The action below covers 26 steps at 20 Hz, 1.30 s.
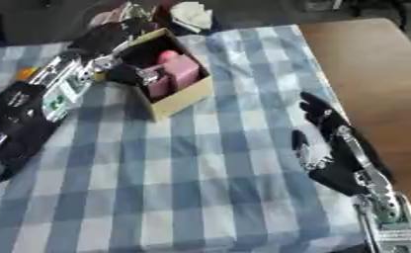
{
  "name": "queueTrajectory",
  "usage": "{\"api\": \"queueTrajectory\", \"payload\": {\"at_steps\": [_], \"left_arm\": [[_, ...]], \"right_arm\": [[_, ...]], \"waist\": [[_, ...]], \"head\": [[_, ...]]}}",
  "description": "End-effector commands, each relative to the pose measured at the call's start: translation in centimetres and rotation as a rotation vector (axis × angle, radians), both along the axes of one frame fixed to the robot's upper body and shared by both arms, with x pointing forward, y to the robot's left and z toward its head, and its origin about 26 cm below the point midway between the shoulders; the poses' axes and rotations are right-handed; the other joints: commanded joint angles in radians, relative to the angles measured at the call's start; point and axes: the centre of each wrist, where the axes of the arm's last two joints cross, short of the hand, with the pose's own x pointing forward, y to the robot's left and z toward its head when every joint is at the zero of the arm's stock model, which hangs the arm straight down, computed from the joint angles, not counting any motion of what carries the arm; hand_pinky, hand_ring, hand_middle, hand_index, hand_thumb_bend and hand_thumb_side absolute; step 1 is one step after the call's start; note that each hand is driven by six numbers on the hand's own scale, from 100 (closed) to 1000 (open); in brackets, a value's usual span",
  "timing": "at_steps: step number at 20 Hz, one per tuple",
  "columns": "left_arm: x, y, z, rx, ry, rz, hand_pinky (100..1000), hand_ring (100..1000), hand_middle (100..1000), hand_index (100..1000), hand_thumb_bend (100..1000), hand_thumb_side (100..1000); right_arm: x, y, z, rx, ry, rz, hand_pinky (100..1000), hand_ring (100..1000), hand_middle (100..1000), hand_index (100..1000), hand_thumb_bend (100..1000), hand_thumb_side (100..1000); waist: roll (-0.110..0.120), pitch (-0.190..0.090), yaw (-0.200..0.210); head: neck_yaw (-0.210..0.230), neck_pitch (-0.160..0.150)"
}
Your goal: Pick up objects on the table and place them in the box.
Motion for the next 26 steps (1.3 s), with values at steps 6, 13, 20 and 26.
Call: {"api": "queueTrajectory", "payload": {"at_steps": [6, 13, 20, 26], "left_arm": [[-0.7, 6.2, 2.7, -0.007, 0.032, 0.141, 773, 771, 825, 896, 391, 572], [-1.0, 11.5, 3.0, -0.007, 0.204, 0.277, 771, 765, 817, 881, 366, 445], [-1.9, 16.5, 2.0, -0.029, 0.199, 0.47, 746, 724, 783, 868, 339, 346], [-2.9, 19.7, 0.1, -0.05, 0.216, 0.602, 744, 724, 786, 867, 354, 299]], "right_arm": [[0.0, -0.3, 0.6, 0.004, -0.021, -0.01, 1000, 1000, 1000, 1000, 100, 399], [0.1, -0.3, 0.6, 0.002, -0.022, -0.012, 1000, 1000, 1000, 1000, 100, 394], [0.1, -0.6, 0.6, 0.0, -0.022, -0.021, 1000, 1000, 1000, 1000, 100, 391], [0.1, -0.7, 0.5, -0.001, -0.021, -0.026, 1000, 1000, 1000, 1000, 100, 392]], "waist": [[-0.007, -0.019, 0.018], [-0.011, -0.017, 0.024], [-0.01, -0.013, 0.031], [-0.01, -0.013, 0.04]], "head": [[-0.024, 0.0], [-0.031, 0.0], [-0.042, 0.0], [-0.047, 0.0]]}}
